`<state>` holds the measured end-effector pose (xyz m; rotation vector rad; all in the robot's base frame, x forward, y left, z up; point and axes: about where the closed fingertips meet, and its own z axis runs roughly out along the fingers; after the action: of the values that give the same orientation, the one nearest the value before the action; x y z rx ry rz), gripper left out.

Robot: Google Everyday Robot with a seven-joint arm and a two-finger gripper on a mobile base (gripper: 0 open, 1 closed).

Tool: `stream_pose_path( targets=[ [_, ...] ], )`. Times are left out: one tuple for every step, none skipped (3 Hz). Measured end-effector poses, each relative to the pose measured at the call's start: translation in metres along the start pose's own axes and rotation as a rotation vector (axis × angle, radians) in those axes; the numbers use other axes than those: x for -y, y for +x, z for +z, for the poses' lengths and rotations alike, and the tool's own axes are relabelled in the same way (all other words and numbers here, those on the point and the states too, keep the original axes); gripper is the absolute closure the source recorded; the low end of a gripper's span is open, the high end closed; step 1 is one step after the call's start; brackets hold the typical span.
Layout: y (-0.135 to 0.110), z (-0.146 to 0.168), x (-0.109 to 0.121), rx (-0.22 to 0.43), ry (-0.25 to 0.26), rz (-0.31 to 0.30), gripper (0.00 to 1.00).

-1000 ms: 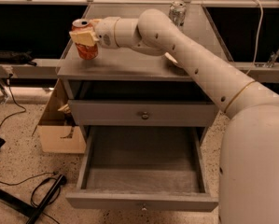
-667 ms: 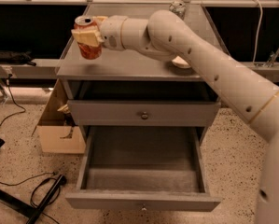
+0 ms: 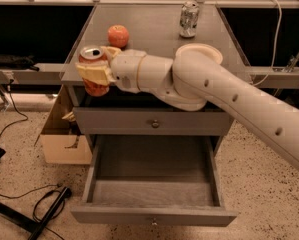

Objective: Place coke can into middle drawer

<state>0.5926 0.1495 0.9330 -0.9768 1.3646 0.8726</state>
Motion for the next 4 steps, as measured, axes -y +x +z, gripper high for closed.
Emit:
stream_pose_path(
  targets=[
    [0.063, -0.046, -0.024, -0.088, 0.06, 0.063, 1.0],
    [0.15, -0.062, -0.037, -0.194, 0.106, 0.091, 1.0],
    [0.233, -0.044, -0.022, -0.228, 0.166, 0.065, 1.0],
    [0.282, -0.028, -0.007, -0.191, 0.202, 0.079, 1.0]
  ],
)
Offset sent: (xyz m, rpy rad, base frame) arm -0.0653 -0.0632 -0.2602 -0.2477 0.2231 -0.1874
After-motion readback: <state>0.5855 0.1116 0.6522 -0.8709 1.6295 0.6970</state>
